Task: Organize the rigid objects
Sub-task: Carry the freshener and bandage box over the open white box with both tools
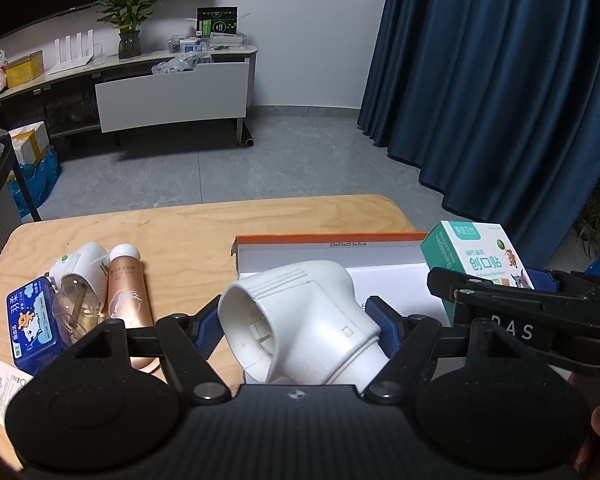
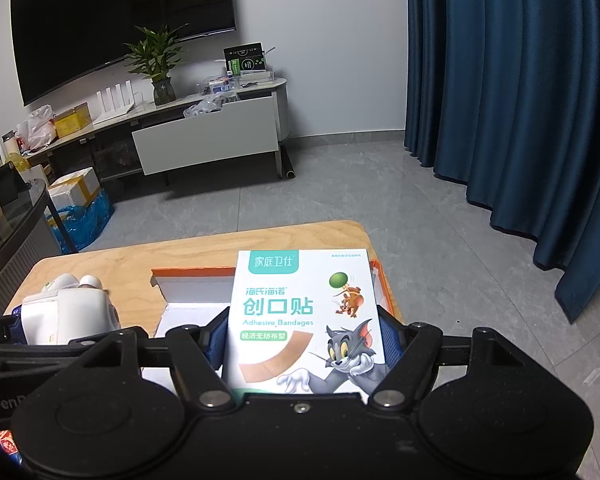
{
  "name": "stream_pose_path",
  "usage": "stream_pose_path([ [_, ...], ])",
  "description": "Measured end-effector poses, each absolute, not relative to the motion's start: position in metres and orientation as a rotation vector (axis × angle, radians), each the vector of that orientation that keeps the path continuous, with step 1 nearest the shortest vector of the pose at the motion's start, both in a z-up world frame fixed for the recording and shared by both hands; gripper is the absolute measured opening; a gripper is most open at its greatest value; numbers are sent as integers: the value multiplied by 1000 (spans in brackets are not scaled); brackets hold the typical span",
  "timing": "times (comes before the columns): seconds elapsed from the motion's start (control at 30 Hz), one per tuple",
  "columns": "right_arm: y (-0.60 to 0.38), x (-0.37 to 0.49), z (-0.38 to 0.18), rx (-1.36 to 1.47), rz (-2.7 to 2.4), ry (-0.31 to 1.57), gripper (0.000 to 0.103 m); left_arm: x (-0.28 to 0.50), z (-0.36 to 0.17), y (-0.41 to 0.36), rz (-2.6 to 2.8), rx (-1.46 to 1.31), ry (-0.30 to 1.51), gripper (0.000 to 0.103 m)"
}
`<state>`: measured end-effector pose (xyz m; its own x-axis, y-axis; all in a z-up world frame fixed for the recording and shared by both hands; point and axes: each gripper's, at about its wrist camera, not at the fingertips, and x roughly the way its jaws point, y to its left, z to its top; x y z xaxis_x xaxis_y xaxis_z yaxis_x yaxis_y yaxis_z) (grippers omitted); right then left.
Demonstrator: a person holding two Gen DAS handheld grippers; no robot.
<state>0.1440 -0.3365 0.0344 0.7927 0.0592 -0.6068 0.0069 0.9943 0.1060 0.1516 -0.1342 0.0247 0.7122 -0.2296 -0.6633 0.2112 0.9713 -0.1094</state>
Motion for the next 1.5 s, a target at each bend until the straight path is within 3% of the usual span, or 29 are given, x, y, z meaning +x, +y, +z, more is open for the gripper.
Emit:
stream_pose_path([
  [1.5,-326,176,13,71,8,724,84,166,5,-138,-244,-19,789,75],
])
